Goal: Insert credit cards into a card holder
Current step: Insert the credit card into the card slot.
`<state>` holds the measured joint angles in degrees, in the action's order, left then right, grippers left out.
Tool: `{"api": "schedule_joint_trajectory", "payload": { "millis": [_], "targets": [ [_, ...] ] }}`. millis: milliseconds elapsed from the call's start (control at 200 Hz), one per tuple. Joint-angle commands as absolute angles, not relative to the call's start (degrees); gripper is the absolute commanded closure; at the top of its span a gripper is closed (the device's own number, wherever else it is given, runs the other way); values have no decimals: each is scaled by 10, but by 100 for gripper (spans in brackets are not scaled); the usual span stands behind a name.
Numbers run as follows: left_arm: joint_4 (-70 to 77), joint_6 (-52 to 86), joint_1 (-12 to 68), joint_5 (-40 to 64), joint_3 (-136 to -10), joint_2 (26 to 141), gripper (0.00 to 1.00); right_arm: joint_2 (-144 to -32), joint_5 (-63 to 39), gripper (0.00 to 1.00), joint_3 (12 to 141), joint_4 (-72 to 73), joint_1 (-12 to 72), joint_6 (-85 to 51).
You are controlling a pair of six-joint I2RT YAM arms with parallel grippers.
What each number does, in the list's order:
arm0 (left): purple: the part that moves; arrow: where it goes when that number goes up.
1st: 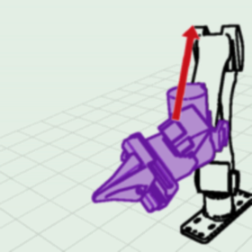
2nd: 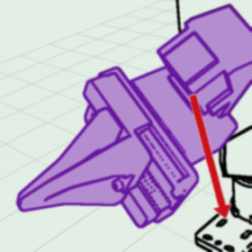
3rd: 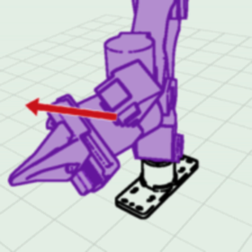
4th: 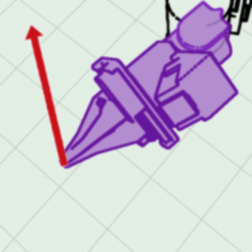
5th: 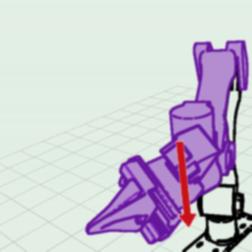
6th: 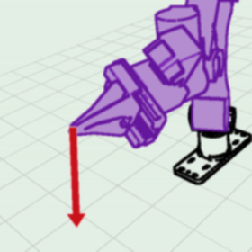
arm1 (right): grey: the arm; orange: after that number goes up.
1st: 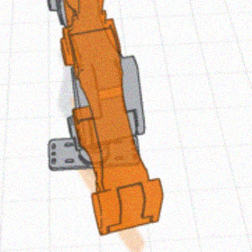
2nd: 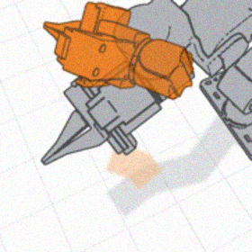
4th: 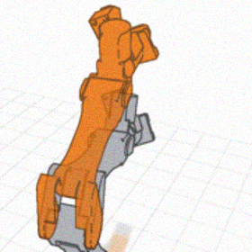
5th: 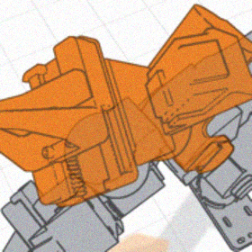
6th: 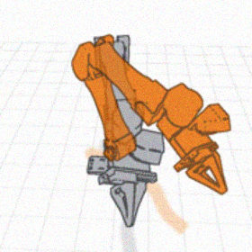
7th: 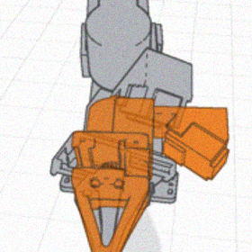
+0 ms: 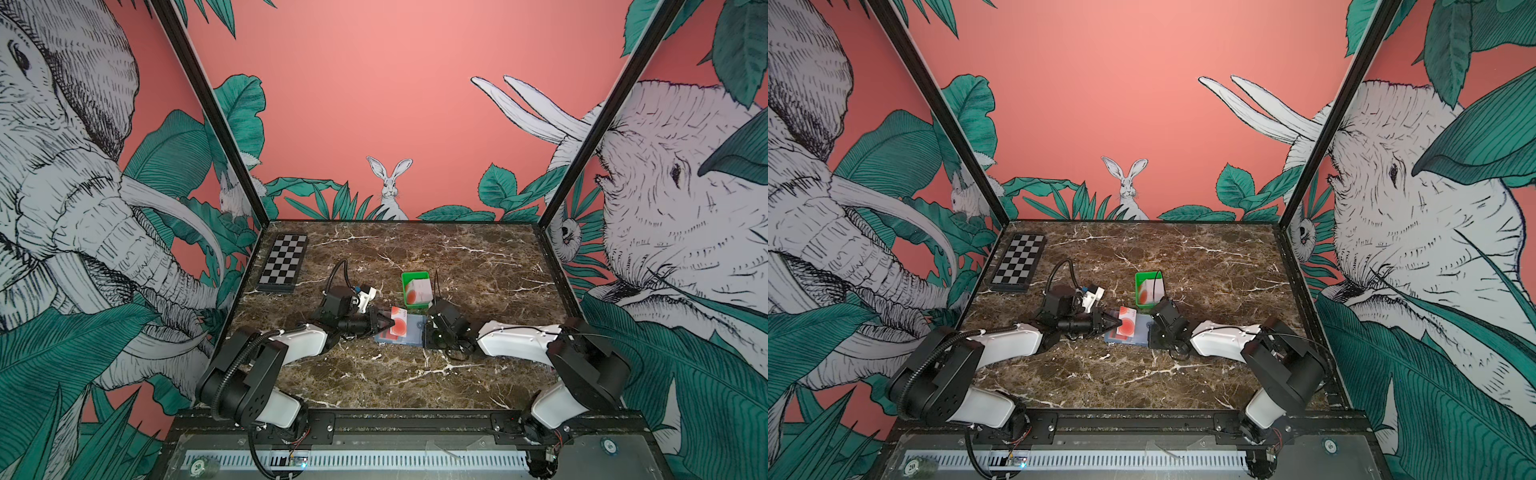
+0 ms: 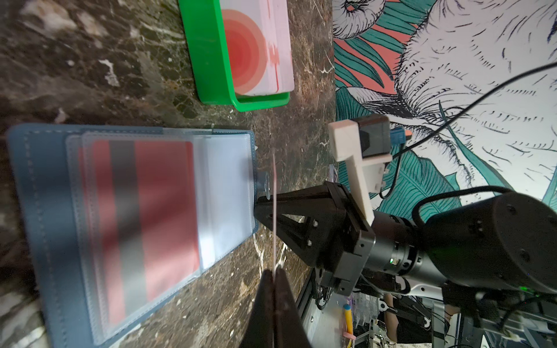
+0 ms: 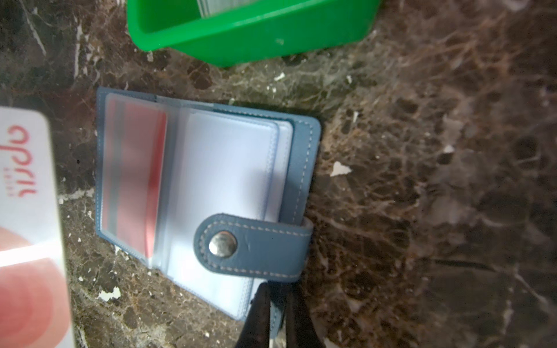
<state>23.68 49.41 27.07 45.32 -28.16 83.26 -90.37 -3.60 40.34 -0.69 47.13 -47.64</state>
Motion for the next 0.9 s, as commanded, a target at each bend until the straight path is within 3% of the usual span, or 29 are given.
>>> {"api": "schedule_joint_trajectory", "payload": {
  "millis": [0,895],
  "targets": [
    [229,480,265,443,-276,820,100,-911,-28,88,414,-8,464,-465],
    [319,522,264,410,-258,907,100,-933,-54,90,428,-28,438,-424]
  ]
}}
